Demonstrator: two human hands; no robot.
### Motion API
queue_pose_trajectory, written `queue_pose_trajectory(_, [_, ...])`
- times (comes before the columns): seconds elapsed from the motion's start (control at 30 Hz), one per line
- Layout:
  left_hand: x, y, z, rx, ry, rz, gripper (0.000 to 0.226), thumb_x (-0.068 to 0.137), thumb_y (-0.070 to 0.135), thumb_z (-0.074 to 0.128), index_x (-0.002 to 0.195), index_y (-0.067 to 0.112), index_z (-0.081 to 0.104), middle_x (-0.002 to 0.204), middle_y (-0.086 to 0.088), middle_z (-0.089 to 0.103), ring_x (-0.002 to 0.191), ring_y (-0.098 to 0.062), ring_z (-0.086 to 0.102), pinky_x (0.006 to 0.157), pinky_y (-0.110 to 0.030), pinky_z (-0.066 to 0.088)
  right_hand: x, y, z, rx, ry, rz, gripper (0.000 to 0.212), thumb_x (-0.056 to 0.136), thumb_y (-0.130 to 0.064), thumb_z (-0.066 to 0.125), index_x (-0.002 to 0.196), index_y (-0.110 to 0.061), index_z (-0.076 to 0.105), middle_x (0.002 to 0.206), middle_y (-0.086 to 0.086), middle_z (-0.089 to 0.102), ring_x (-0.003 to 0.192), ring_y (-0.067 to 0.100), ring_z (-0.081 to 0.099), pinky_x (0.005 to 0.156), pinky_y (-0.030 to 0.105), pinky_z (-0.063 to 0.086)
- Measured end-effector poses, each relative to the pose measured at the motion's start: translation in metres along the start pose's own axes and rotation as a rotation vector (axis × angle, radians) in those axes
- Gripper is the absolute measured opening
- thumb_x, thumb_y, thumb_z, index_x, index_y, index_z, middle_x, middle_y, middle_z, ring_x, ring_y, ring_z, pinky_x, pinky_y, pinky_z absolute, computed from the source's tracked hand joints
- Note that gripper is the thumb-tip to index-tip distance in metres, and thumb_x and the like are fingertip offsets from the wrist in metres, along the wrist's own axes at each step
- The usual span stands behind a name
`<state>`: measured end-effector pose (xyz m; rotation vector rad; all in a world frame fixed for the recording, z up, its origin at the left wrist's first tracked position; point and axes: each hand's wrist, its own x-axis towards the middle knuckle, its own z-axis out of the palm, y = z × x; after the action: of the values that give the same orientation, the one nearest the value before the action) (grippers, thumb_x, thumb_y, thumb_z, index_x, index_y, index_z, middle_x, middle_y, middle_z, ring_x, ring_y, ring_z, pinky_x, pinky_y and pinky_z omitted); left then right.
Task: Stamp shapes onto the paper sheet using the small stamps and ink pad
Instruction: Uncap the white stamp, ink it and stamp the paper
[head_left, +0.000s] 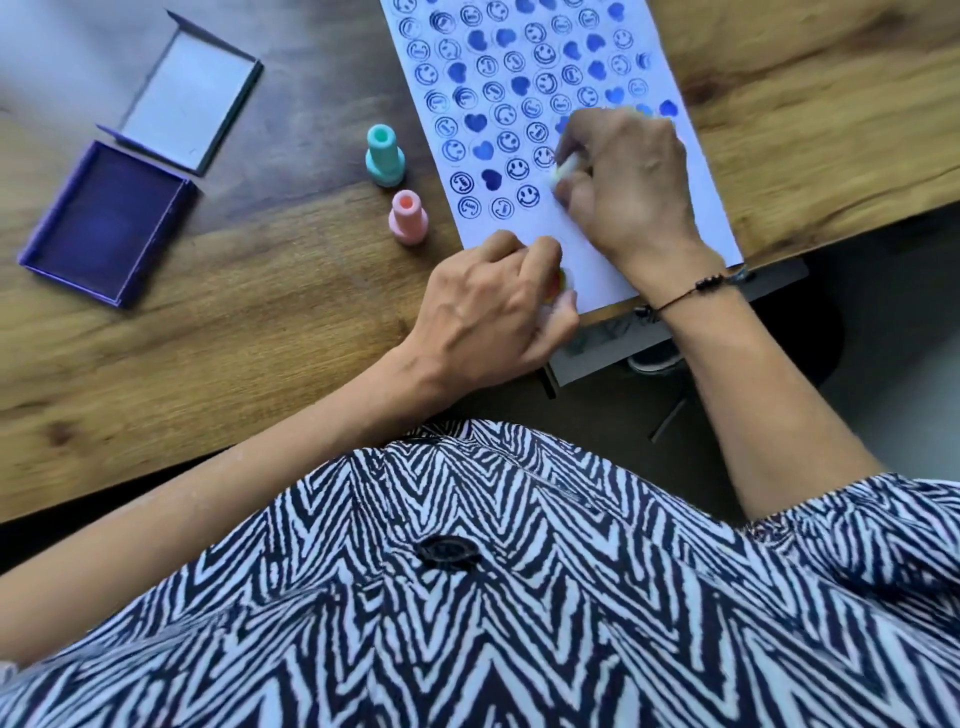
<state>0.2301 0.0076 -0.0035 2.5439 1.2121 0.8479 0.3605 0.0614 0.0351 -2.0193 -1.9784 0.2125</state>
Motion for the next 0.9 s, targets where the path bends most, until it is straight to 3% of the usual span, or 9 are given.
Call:
queue_pose_trajectory(0.1, [0.001,-0.001,-0.002,-0.028,-0.003,-0.022,0.031,0.087,0.03,0.04,0.084,0.005,0.058,0.065,-0.004,0.067,0.068,-0.026,0.06,0.061,-0.038,0.047,-0.008,0.01,-0.018,0.399,0.125,0.221,0.012,0.076,-0.009,0.055,0.082,-0.011,0.065,0.067,-0.001,0.065,0.066,0.021,0.067,0.066,0.037,0.056])
queue_pose_trajectory(0.2, [0.001,-0.002,-0.003,-0.105,0.021,-0.065,0.031,0.086,0.03,0.042,0.088,0.003,0.057,0.071,-0.008,0.068,0.072,-0.028,0.06,0.066,-0.037,0.044,-0.025,0.012,-0.029,0.729,0.134,0.395,0.012,0.073,-0.011,0.064,0.072,-0.023,0.062,0.063,-0.003,0.061,0.048,0.012,0.059,0.061,0.036,0.059])
queue_pose_trajectory(0.33, [0.005,-0.004,-0.011,-0.49,0.103,-0.263,0.029,0.087,0.025,0.048,0.099,0.001,0.056,0.092,-0.013,0.068,0.086,-0.024,0.062,0.08,-0.033,0.048,-0.039,-0.003,-0.026,1.096,-0.005,0.526,0.014,0.08,-0.005,0.066,0.075,-0.017,0.061,0.068,0.003,0.059,0.05,0.013,0.055,0.061,0.03,0.059])
queue_pose_trajectory(0.4, [0.006,-0.006,-0.015,-0.641,0.143,-0.4,0.024,0.089,0.023,0.051,0.102,0.003,0.055,0.092,-0.008,0.067,0.087,-0.016,0.062,0.082,-0.026,0.049,-0.044,-0.013,-0.025,1.229,-0.052,0.518,0.009,0.082,-0.005,0.064,0.079,-0.013,0.06,0.07,0.006,0.059,0.053,0.014,0.056,0.065,0.032,0.059])
queue_pose_trajectory(0.47, [0.007,-0.007,-0.02,-0.767,0.159,-0.503,0.018,0.089,0.021,0.054,0.101,0.008,0.056,0.086,0.002,0.062,0.081,-0.007,0.059,0.079,-0.022,0.047,-0.048,-0.023,-0.026,1.284,-0.073,0.489,0.007,0.084,-0.004,0.063,0.082,-0.011,0.061,0.072,0.008,0.059,0.053,0.015,0.057,0.07,0.035,0.06])
queue_pose_trajectory(0.63, [0.013,-0.007,-0.03,-0.994,0.219,-0.604,0.012,0.085,0.02,0.056,0.097,0.015,0.056,0.081,0.008,0.061,0.075,-0.004,0.058,0.081,-0.032,0.05,-0.045,-0.04,-0.03,1.244,-0.088,0.398,0.011,0.086,-0.001,0.058,0.082,-0.011,0.06,0.075,0.012,0.058,0.052,0.012,0.057,0.072,0.039,0.059])
queue_pose_trajectory(0.77, [0.013,-0.01,-0.033,-1.025,0.255,-0.597,0.011,0.084,0.017,0.058,0.093,0.023,0.057,0.081,0.01,0.063,0.075,0.0,0.06,0.078,-0.028,0.049,-0.041,-0.043,-0.029,1.161,-0.092,0.326,0.012,0.084,-0.003,0.061,0.08,-0.014,0.062,0.069,0.005,0.059,0.053,0.01,0.059,0.07,0.036,0.06])
queue_pose_trajectory(0.9, [0.011,-0.013,-0.038,-1.034,0.272,-0.595,0.012,0.085,0.012,0.057,0.098,0.013,0.058,0.084,0.007,0.063,0.074,0.004,0.059,0.075,-0.02,0.048,-0.038,-0.044,-0.027,1.072,-0.077,0.241,0.014,0.083,-0.004,0.064,0.077,-0.016,0.063,0.063,-0.004,0.06,0.059,0.011,0.062,0.069,0.037,0.06])
